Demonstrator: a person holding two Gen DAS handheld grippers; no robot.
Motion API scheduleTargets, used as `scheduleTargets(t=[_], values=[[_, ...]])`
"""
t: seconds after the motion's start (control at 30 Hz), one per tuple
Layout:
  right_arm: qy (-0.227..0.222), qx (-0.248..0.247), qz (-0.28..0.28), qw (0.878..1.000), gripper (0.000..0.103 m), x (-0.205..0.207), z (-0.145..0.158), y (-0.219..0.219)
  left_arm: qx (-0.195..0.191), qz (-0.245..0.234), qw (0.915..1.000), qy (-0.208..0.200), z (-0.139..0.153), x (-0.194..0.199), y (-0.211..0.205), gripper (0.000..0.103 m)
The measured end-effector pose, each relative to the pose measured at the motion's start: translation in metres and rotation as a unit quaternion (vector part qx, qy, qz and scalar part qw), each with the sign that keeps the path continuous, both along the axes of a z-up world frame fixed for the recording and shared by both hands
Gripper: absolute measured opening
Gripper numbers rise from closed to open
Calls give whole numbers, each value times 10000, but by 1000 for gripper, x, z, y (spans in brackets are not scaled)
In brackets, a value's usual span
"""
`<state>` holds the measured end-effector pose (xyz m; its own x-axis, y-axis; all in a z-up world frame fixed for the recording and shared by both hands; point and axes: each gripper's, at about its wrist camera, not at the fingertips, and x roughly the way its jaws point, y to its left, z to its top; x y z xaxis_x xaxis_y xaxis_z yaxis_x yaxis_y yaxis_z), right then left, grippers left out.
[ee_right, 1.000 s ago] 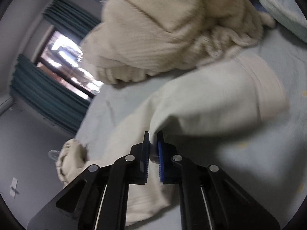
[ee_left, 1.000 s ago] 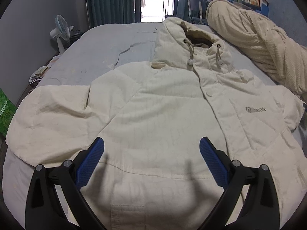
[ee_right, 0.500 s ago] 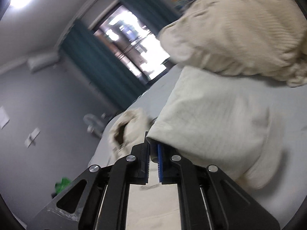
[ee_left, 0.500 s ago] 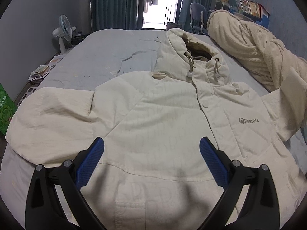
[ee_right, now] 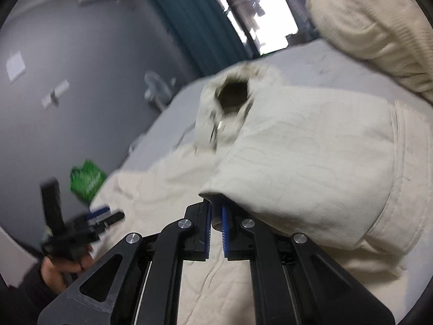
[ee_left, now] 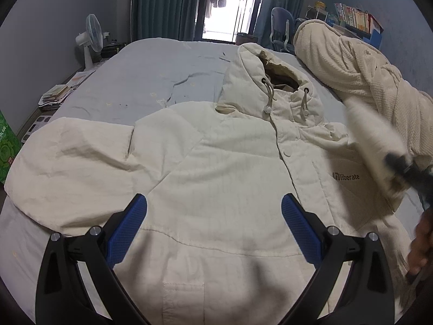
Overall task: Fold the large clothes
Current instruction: 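Fold the grasped sleeve across the jacket body and release it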
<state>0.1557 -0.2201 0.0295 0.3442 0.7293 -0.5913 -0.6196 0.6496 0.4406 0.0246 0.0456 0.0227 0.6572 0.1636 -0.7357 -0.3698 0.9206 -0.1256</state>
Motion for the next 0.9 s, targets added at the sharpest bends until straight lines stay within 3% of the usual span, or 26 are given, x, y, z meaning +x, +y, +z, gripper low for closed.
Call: scheduleTargets(t=[0.17,0.3,0.43,0.63,0.9], values=[[359,-600,327,9970,11,5,-40,17,-38,30,10000,-58,2,-1,2,95],[635,-653,557,9943,45,4,-52,18,-90,57,9999,-60,2,-1,4,95],[602,-718,594,9938,60,-2,-49,11,-91,58,9999,-65,3,-2,4,95],[406,-725,461,9955,66,-13,-34,-17,-129,52,9998,-104,4,-3,3,95],[-85,-869,-433,9952,75,-9,-13,-78,-189,-189,9996,-82,0,-3,-10,95]])
